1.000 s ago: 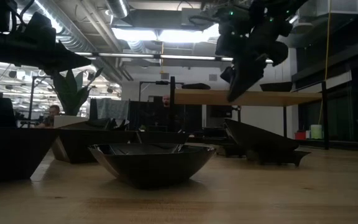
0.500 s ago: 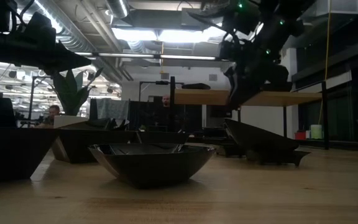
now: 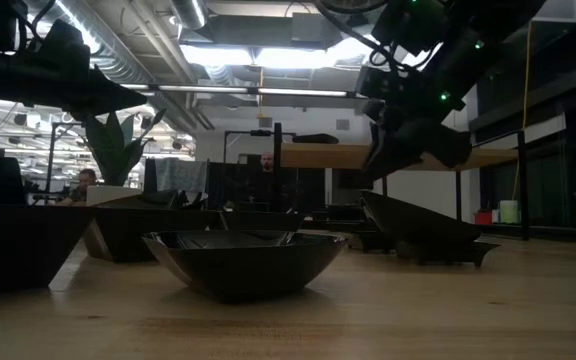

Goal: Pick & Place Mini shaped plates
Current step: Stack the black distorted square plate on top of the black distorted square plate on the shelf

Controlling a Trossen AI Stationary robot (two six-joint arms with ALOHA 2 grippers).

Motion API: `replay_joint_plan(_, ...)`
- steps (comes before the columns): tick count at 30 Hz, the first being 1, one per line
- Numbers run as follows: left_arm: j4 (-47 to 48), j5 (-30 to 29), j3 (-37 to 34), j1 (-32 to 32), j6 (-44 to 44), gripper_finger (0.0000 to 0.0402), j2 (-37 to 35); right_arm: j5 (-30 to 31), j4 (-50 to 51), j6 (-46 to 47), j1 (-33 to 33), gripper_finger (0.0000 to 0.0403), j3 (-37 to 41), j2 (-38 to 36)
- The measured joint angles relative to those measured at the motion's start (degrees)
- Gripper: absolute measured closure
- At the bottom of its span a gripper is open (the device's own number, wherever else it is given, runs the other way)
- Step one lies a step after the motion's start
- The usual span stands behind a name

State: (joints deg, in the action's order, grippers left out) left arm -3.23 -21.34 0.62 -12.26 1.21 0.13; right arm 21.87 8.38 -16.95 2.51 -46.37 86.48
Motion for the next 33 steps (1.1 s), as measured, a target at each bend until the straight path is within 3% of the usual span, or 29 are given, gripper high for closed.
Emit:
replay_joint_plan(11,-0.01,0.0,0.01,0.0,0.0,0.0398,-0.01,0.5,-7.3,-1.18,4.93,0.0371,-2.28,4.51)
replay_joint_plan(22,0.01,0.02,0.0,0.01,0.02,0.0398,-0.01,-1.97,-7.25,-1.71,9.18,0.0278,-12.87,13.41)
replay_joint_plan(33,0.0,0.0,0.02,0.01,0.0,0.0398,0.01,-3.74,2.48,-2.38,10.55,0.0269,-25.4,21.27)
